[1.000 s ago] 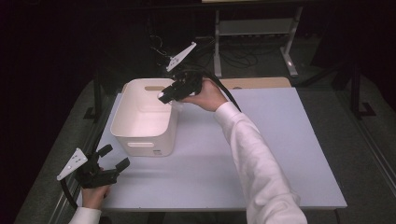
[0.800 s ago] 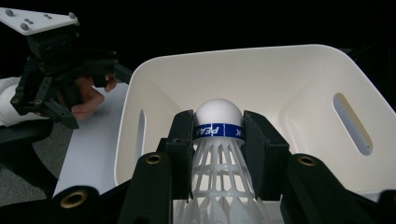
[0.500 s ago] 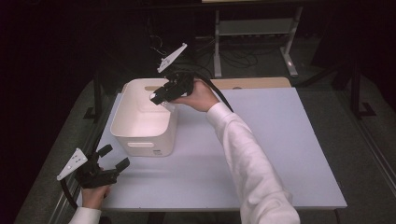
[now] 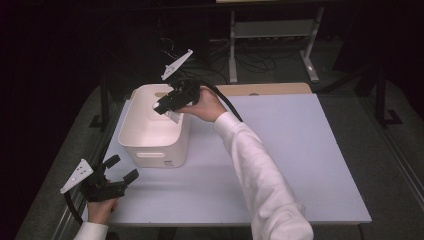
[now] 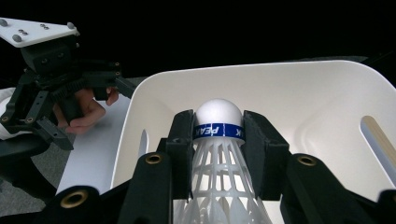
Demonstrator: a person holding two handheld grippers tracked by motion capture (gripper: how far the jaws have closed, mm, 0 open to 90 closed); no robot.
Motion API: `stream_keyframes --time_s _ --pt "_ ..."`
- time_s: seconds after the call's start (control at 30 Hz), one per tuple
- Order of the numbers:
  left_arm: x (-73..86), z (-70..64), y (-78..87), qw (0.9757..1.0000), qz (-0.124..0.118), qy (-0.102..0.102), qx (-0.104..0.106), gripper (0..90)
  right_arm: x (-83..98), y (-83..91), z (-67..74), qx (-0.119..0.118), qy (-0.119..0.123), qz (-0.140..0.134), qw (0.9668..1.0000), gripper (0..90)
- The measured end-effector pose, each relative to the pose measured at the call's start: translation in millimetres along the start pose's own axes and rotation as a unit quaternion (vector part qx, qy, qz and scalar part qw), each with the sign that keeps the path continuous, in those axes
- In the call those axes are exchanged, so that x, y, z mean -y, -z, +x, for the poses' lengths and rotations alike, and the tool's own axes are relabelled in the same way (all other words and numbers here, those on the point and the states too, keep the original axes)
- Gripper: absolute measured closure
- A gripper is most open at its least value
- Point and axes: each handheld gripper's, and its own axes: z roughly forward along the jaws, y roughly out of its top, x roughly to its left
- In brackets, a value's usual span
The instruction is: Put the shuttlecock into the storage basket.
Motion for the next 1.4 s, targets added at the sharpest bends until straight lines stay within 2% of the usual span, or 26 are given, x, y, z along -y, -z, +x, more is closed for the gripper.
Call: stream_keyframes --time_s 0.1,0.13,0.23,0.33,0.37,0.47,0.53,0.57,0.6,0.67,0.73,0.83,1.13,1.23,1.27,1.3,1.4 --pt "0.0 -0.3 -0.2 1.0000 0.000 0.001 0.000 0.0 0.7 -2.1 -0.4 -0.006 -0.008 -0.005 0.9999 64.0" --pt "0.0 -0.2 -0.1 1.0000 0.001 0.001 -0.001 0.0 1.1 -3.4 -1.6 -0.006 -0.001 -0.006 1.0000 64.0" --pt "0.0 -0.4 -0.5 1.0000 -0.001 0.004 0.000 0.0 2.0 -6.7 -1.7 -0.006 -0.007 -0.003 1.0000 63.9" --pt "-0.2 0.2 0.4 1.0000 0.007 -0.001 -0.003 0.0 3.6 -9.7 -6.0 -0.017 -0.020 -0.022 0.9994 62.8" --pt "-0.2 -0.6 -0.2 1.0000 0.002 0.003 -0.002 0.0 4.1 -10.3 -7.3 -0.022 -0.029 -0.026 0.9990 60.0" --pt "-0.2 -0.7 0.0 1.0000 -0.003 0.005 -0.001 0.0 4.8 -11.0 -10.3 -0.020 -0.050 -0.027 0.9982 42.3" --pt "-0.1 -1.2 -0.5 0.9999 -0.005 0.011 -0.001 0.0 5.7 -10.7 -11.4 -0.013 -0.060 -0.024 0.9978 33.4" --pt "-0.1 0.3 0.4 1.0000 0.003 0.000 -0.001 0.0 6.4 -10.0 -11.8 -0.006 -0.061 -0.019 0.9979 27.0" --pt "-0.2 0.1 0.3 1.0000 0.004 0.000 -0.001 0.0 6.7 -9.6 -11.9 0.005 -0.061 -0.017 0.9979 20.6" --pt "-0.3 -0.2 0.1 1.0000 0.006 -0.002 -0.001 0.0 7.6 -8.8 -12.9 0.025 -0.060 -0.006 0.9979 14.4" --pt "-0.3 -0.5 0.1 1.0000 0.004 0.001 -0.001 0.0 8.9 -7.3 -12.3 0.032 -0.059 -0.002 0.9978 11.7" --pt "-0.2 -0.2 0.2 1.0000 0.003 0.001 -0.002 0.0 10.7 -5.3 -12.0 0.040 -0.066 -0.007 0.9970 0.5" --pt "0.1 -0.3 -0.2 1.0000 0.004 0.002 -0.001 0.0 18.5 3.9 -12.1 0.062 -0.072 -0.021 0.9953 0.0" --pt "0.4 -0.3 -0.4 1.0000 0.003 0.002 -0.001 0.0 22.5 8.1 -12.0 0.070 -0.067 -0.024 0.9950 0.0" --pt "0.5 -0.2 -0.3 1.0000 0.003 0.001 -0.001 0.0 23.9 9.6 -11.2 0.070 -0.071 -0.029 0.9946 0.0" --pt "0.5 -0.2 -0.1 1.0000 0.004 0.002 -0.001 0.0 25.8 11.6 -12.2 0.073 -0.065 -0.030 0.9948 0.0" --pt "0.3 -0.3 0.4 1.0000 0.005 0.000 -0.002 0.0 30.0 16.6 -10.8 0.075 -0.074 -0.037 0.9938 0.0"
